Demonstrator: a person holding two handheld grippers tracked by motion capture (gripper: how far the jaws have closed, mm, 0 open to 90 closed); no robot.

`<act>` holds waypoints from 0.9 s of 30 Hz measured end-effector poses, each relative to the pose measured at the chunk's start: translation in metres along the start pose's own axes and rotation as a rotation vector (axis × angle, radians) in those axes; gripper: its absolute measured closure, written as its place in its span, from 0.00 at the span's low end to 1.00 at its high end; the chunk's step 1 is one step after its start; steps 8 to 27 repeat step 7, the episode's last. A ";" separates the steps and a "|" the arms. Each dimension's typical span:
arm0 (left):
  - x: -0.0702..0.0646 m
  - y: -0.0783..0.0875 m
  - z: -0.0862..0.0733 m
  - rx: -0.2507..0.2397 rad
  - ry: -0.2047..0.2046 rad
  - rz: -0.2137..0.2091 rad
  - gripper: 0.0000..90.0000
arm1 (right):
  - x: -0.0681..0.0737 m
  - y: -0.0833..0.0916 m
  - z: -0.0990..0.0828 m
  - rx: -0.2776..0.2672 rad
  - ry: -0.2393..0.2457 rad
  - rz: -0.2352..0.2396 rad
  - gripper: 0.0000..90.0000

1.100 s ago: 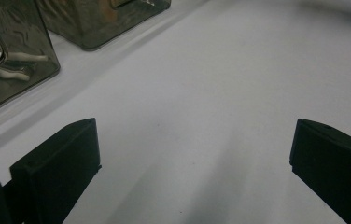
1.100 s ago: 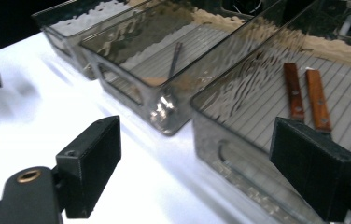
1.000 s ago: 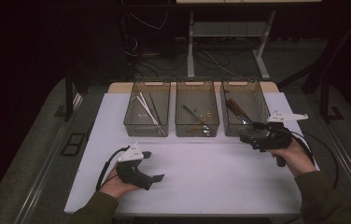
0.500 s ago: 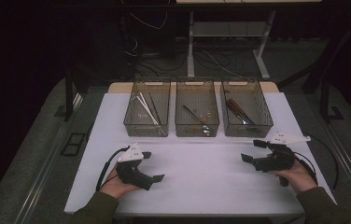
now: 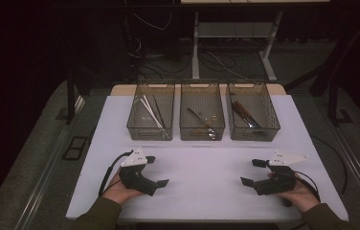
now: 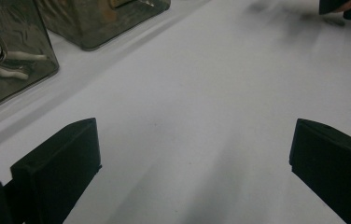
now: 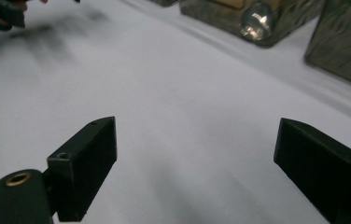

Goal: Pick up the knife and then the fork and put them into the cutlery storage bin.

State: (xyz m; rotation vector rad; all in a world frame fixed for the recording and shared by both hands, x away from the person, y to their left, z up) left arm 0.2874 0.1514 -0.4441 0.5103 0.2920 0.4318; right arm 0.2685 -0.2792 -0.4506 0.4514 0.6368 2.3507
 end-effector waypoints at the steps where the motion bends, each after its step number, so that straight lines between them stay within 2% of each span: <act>1: 0.000 0.000 0.000 0.000 -0.001 0.000 0.01 | 0.002 -0.001 -0.001 0.005 0.007 0.002 0.14; 4: 0.000 0.000 0.000 0.002 0.000 0.000 0.01 | 0.003 -0.001 -0.002 0.012 0.027 0.009 0.14; 7: 0.000 0.000 0.000 0.002 0.000 0.000 0.01 | 0.003 0.000 -0.002 0.011 0.012 0.010 0.14; 27: 0.000 0.000 0.000 0.002 0.000 0.000 0.01 | 0.003 0.000 -0.002 0.011 0.012 0.010 0.14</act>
Point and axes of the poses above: each handheld gripper's, and its own axes: y roughly backward along the jaws, z roughly out of its top, x roughly to its left, the point moved 1 cm from there along -y, roughly forward along the jaws, and after that the axes turned 3 degrees about -z, right-handed, at the moved point
